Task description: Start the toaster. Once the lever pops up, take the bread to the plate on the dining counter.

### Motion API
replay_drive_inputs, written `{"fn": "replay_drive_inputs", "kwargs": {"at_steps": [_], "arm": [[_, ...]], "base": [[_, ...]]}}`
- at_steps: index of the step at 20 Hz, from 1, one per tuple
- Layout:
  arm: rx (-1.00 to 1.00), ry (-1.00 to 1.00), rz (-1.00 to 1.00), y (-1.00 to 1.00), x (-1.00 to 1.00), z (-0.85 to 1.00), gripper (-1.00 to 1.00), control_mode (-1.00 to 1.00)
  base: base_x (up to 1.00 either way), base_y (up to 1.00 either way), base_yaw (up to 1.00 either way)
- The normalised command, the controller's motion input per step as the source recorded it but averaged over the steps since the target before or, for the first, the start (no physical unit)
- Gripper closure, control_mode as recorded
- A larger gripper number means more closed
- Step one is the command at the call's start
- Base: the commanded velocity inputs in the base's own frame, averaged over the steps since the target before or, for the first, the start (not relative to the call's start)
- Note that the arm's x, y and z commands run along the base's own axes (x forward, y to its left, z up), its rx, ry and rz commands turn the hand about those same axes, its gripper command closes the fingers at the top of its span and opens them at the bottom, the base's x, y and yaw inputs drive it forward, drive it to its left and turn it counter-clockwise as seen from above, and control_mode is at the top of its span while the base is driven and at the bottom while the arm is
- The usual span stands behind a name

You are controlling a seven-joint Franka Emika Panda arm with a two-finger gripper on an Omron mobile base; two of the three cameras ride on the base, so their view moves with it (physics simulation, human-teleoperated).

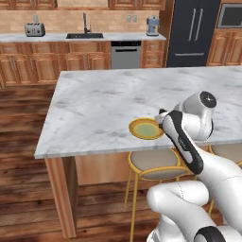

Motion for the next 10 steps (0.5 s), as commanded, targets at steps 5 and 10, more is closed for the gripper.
{"fn": "replay_drive_inputs", "kwargs": {"at_steps": [5, 10], "arm": [[0.00, 0.00, 0.00, 0.00, 0.27, -0.23, 1.00, -1.00], [0.00, 0.00, 0.00, 0.00, 0.33, -0.16, 1.00, -1.00]], "base": [[0.00, 0.00, 0.00], [0.00, 0.00, 0.00]]}}
